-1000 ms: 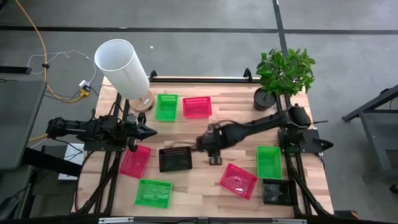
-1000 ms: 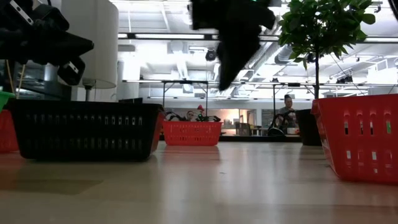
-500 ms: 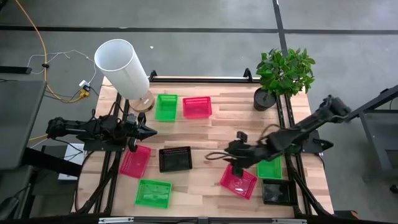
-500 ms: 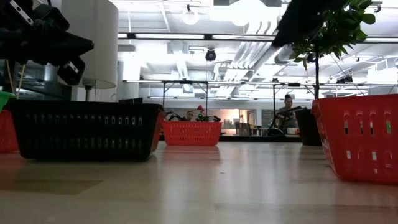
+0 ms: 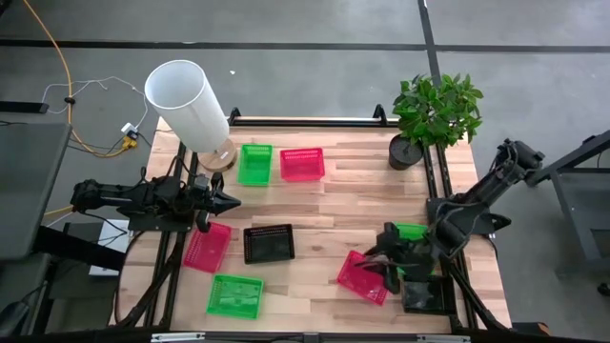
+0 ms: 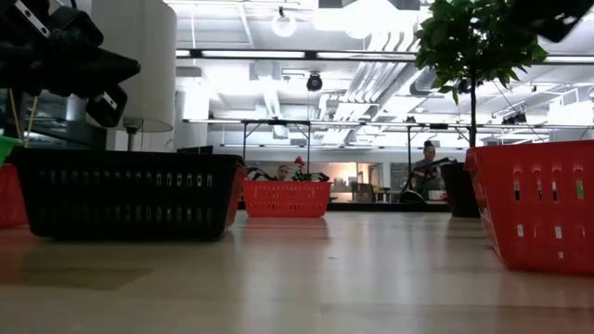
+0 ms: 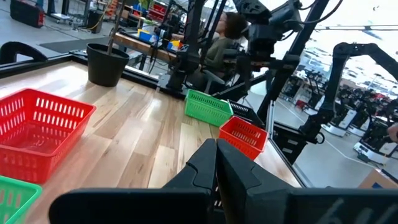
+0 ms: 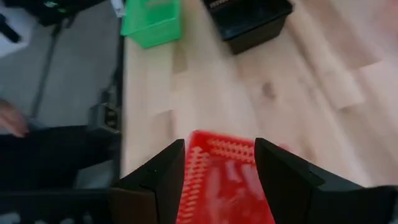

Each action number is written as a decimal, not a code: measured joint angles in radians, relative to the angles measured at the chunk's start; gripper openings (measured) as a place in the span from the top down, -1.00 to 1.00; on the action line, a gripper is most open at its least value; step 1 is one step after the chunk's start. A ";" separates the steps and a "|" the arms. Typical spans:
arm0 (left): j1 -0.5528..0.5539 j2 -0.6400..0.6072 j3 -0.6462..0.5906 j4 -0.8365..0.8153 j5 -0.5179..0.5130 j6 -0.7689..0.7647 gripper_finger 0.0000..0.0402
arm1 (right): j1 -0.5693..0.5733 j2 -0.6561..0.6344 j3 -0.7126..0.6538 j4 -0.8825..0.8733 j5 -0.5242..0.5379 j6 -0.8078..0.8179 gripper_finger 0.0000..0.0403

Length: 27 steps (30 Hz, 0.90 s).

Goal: Stack baskets by color
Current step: Stack the right black bin on the left black bin

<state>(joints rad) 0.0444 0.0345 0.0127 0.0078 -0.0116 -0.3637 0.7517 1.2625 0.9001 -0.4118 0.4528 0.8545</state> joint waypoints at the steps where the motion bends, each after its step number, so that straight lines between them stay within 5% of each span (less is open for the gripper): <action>1: 0.000 0.000 0.000 0.000 0.000 0.000 1.00 | 0.016 0.000 0.000 0.008 0.000 0.020 0.10; 21: 0.000 0.000 0.000 0.000 0.000 0.000 1.00 | 0.171 0.001 0.002 0.147 -0.054 0.343 0.10; 27: 0.000 0.000 0.000 0.000 0.000 0.000 1.00 | 0.172 0.057 0.095 -0.020 -0.137 0.540 0.10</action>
<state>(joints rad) 0.0442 0.0345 0.0126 0.0077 -0.0116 -0.3636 0.9237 1.3192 0.9948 -0.4316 0.3156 1.3946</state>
